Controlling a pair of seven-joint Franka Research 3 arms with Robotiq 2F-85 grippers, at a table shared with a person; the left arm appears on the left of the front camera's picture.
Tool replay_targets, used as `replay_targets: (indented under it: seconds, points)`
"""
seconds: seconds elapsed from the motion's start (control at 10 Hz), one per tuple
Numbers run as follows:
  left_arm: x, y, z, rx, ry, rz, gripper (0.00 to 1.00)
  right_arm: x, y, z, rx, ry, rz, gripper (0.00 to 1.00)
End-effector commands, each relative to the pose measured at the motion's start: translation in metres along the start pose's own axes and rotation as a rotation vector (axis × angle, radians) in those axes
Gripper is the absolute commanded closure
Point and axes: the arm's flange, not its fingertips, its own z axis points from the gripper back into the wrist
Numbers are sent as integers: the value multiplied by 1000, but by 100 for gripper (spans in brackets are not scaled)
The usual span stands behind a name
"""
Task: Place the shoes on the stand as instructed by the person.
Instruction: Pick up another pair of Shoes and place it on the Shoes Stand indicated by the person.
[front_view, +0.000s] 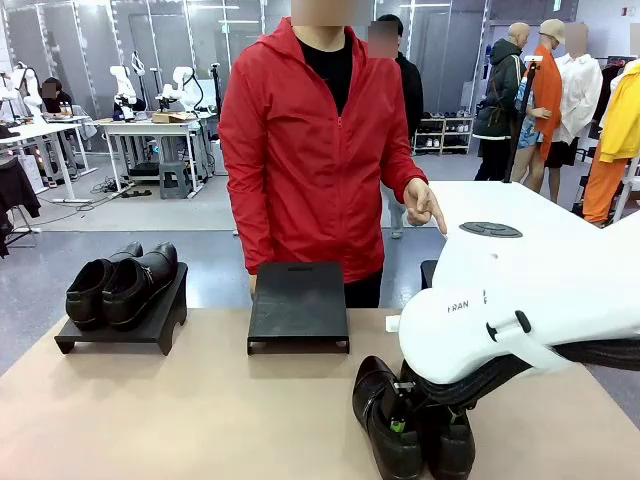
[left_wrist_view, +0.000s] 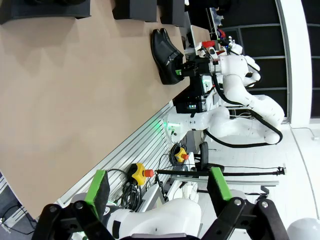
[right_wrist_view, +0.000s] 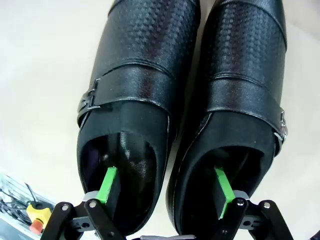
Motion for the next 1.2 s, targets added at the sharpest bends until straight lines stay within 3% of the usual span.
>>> replay_targets:
  seconds: [0.0, 1.0, 1.1]
  points:
    - [-4, -2, -2, -7, 4, -16, 0, -1, 0, -4, -16, 14, -1, 8]
    - [-4, -2, -2, -7, 4, -16, 0, -1, 0, -4, -16, 14, -1, 8]
    - [-4, -2, -2, -7, 4, -16, 0, -2, -1, -3, 1, 12, 12, 5]
